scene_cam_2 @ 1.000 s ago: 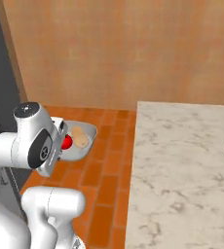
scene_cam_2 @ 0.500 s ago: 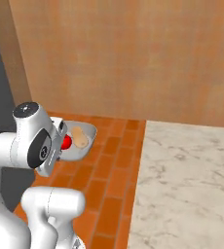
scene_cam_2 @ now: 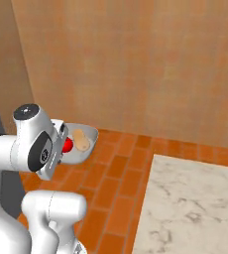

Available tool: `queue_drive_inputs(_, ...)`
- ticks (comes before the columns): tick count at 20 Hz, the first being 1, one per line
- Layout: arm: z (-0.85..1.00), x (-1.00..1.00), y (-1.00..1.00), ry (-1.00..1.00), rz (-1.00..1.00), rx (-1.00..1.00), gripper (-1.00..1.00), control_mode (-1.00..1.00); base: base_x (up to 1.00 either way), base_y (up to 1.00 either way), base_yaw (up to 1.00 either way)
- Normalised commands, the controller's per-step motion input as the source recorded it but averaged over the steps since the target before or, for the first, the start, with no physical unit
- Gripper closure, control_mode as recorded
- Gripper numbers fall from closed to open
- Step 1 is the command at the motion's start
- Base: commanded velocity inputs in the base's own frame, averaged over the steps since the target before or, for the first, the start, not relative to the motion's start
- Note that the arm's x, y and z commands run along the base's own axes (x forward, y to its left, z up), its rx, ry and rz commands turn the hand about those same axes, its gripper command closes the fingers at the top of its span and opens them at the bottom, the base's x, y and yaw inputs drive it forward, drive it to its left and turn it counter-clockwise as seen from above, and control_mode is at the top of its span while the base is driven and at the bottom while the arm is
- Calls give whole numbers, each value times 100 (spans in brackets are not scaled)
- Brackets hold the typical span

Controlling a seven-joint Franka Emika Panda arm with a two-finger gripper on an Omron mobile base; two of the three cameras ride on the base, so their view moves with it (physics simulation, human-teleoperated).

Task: Take the meat container that has the fish and place it on the second highest rack of the freezer. Then take the vegetable container that has the tomato and squash and place it on the highest rack of the freezer.

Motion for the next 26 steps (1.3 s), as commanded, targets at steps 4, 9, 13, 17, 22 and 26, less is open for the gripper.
queue_drive_inputs(4, 0, 0, 0, 0, 0, 0, 100, 100, 94, -27, 23)
queue_drive_inputs(9, 0, 0, 0, 0, 0, 0, 100, 100, 90, -22, 29)
queue_drive_inputs(13, 0, 0, 0, 0, 0, 0, 100, 100, 86, -19, 38)
queue_drive_inputs(17, 0, 0, 0, 0, 0, 0, 100, 100, 76, -30, 53)
queue_drive_inputs(22, 0, 0, 0, 0, 0, 0, 100, 100, 35, -36, 76)
queue_drive_inputs(26, 0, 0, 0, 0, 0, 0, 100, 100, 14, -22, 86)
